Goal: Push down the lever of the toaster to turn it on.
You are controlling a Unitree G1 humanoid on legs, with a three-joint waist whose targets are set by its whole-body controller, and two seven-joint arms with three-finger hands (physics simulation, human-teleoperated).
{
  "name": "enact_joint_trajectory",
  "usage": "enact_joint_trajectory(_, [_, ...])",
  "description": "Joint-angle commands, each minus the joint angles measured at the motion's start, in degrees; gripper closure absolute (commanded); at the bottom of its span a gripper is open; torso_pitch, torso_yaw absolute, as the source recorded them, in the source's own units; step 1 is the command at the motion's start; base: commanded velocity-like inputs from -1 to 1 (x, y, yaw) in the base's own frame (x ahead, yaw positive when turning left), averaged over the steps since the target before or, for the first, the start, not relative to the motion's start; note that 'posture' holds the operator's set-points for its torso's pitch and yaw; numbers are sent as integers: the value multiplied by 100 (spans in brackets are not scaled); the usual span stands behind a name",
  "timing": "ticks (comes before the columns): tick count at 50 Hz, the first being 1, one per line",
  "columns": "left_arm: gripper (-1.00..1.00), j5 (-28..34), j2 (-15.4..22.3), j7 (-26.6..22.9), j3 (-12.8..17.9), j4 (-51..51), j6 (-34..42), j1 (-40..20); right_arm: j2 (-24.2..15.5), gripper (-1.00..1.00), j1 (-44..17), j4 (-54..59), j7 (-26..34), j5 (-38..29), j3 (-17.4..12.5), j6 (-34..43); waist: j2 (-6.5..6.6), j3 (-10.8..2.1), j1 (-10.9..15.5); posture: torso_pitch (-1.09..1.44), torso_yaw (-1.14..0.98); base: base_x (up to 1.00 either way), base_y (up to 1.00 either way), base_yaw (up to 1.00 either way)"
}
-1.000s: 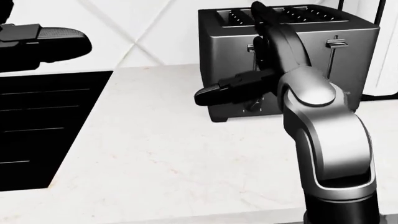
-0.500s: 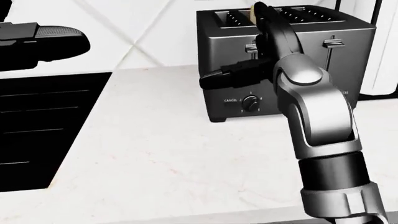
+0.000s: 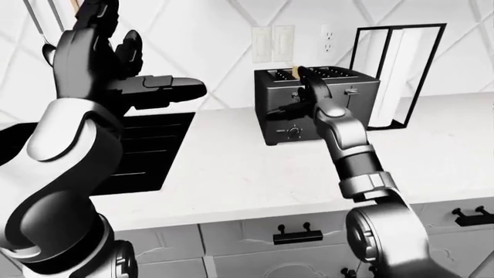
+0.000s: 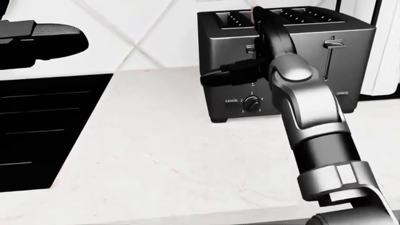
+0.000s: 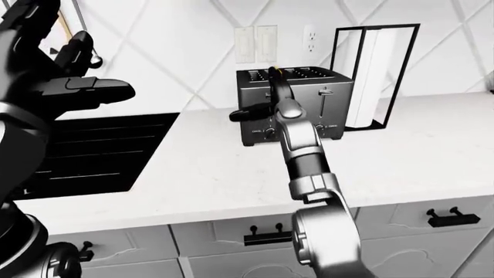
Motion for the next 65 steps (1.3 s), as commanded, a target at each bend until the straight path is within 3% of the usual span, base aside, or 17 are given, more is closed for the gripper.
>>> enact_joint_trajectory(1, [-100,16,56,5,51,-45,-143,-151,-60,-100,-291,11,-50,2,-34,-343,11,-46,1,-46,0,0,0,0])
enact_joint_trajectory(10, [-100,59,68,-41,33,-5,-229,-107,-110,-100,-679,1074,-112,22,-62,-931,27,-46,-2,-46,0,0,0,0])
enact_joint_trajectory(18, [-100,31,66,-15,40,-33,-197,-123,-90,-100,-768,1369,-110,31,-54,-1080,27,-35,-2,-46,0,0,0,0])
enact_joint_trajectory(65, [-100,-20,101,25,46,-21,-210,-129,67,-100,-678,1941,224,-265,19,-673,25,-76,-13,-46,0,0,0,0])
